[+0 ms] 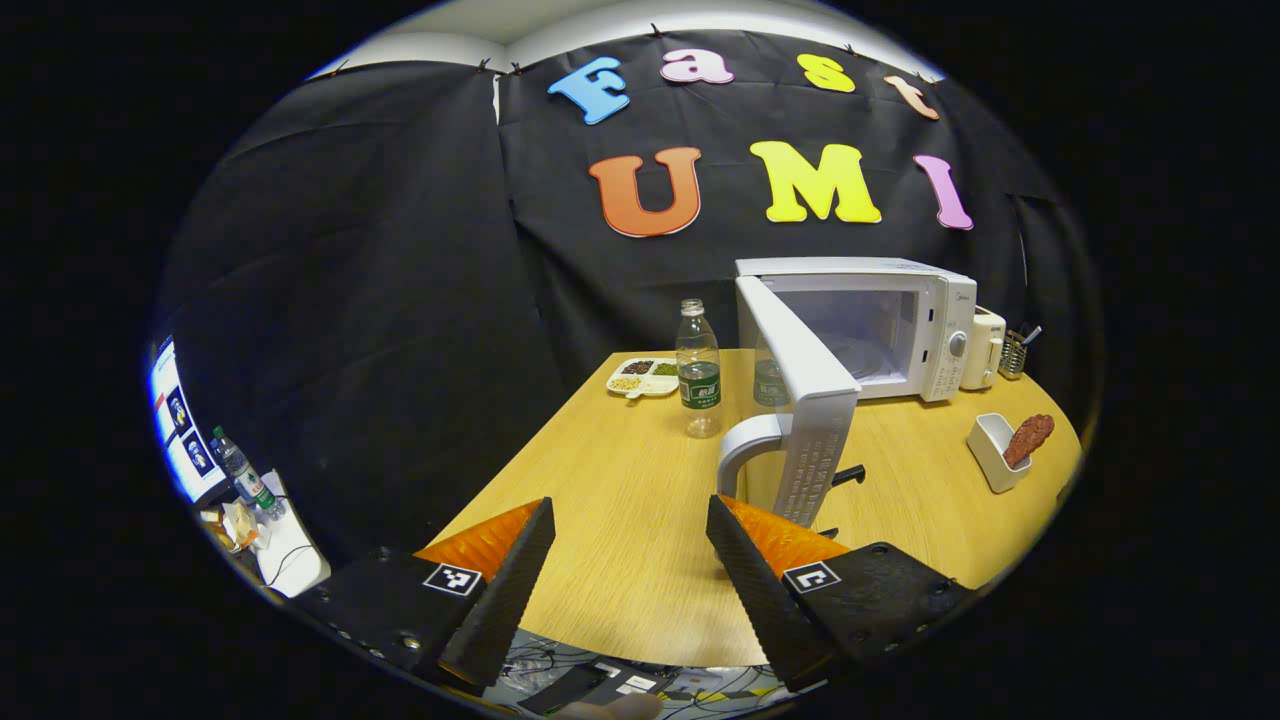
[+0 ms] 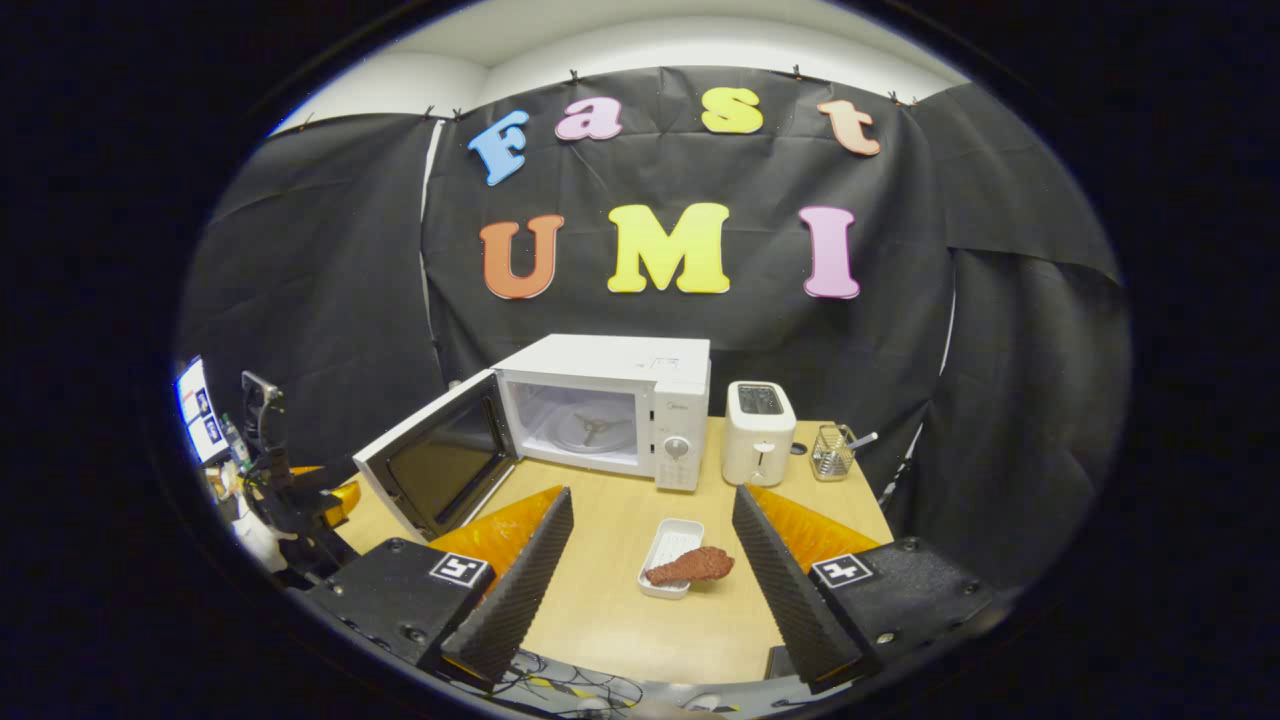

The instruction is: Open the microwave oven with the left hand, put the food in, and close the microwave oven.

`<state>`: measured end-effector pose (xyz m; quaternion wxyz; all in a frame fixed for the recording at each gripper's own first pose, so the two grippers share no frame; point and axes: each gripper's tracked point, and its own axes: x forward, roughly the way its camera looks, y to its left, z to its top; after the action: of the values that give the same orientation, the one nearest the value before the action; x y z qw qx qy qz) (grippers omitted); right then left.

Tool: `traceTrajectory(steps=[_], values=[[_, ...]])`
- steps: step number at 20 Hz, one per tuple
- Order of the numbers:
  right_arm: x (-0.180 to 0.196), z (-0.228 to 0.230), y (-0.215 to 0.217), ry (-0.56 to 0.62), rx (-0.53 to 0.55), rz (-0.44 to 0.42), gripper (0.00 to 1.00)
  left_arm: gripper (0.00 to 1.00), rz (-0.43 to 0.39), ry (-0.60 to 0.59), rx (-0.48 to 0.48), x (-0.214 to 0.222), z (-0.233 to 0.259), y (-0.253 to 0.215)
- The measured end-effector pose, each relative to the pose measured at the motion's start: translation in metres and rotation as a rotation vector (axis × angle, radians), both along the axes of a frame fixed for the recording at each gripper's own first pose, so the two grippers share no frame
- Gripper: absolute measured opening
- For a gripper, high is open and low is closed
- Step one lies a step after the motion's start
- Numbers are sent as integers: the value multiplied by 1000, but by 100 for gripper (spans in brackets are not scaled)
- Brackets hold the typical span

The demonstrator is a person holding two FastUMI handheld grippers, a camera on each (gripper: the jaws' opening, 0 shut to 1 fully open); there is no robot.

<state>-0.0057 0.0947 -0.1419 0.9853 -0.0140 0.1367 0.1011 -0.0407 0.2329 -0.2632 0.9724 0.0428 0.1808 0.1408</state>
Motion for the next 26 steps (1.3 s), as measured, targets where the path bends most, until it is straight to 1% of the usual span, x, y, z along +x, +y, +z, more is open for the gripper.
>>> traceTrajectory(steps=[4, 5, 6, 7, 8, 9, 11, 12, 13, 14, 15, 16, 17, 18, 19, 20, 21, 22, 23, 24, 25, 26], values=[[11, -38, -23, 65, 61, -26, 96, 94, -3, -10, 7, -22, 12, -7], [15, -52, -31, 92, 78, -37, 100, 94, -10, -19, 3, -24, 17, -14], [21, -65, -37, 116, 101, -41, 100, 94, -17, -26, -4, -27, 21, -23], [26, -79, -43, 139, 125, -42, 94, 94, -31, -33, -15, -30, 27, -33], [32, -93, -47, 168, 147, -37, 92, 94, -43, -42, -19, -31, 33, -44], [38, -109, -52, 195, 166, -30, 100, 94, -61, -51, -22, -30, 39, -56], [53, -146, -58, 270, 201, -9, 100, 94, -91, -65, -25, -29, 53, -79], [60, -165, -61, 320, 220, -2, 89, 94, -105, -72, -25, -27, 61, -92], [67, -183, -62, 365, 259, 7, 99, 94, -118, -79, -19, -23, 68, -102], [75, -199, -62, 414, 298, 14, 99, 94, -127, -83, -10, -19, 74, -113], [85, -216, -60, 469, 338, 25, 85, 94, -130, -79, -2, -15, 77, -122], [94, -227, -59, 511, 383, 36, 84, 94, -130, -74, 0, -12, 80, -131], [103, -233, -59, 533, 414, 46, 93, 94, -127, -70, 0, -8, 84, -138], [114, -238, -61, 556, 440, 51, 91, 94, -120, -66, 2, -2, 88, -146], [122, -245, -60, 575, 459, 60, 71, 94, -110, -64, 8, 4, 91, -152], [131, -246, -58, 599, 486, 87, 81, 94, -100, -57, 14, 9, 93, -159], [138, -244, -55, 616, 515, 111, 74, 94, -91, -54, 19, 14, 97, -165], [143, -244, -51, 652, 533, 142, 58, 94, -82, -53, 23, 19, 101, -171], [145, -246, -48, 682, 539, 168, 51, 94, -70, -49, 26, 24, 103, -175], [146, -245, -44, 702, 541, 206, 50, 94, -61, -46, 23, 28, 104, -181], [149, -245, -43, 716, 531, 228, 60, 94, -43, -45, 16, 31, 107, -186], [151, -245, -43, 730, 522, 245, 44, 94, -28, -46, 5, 32, 109, -191]])
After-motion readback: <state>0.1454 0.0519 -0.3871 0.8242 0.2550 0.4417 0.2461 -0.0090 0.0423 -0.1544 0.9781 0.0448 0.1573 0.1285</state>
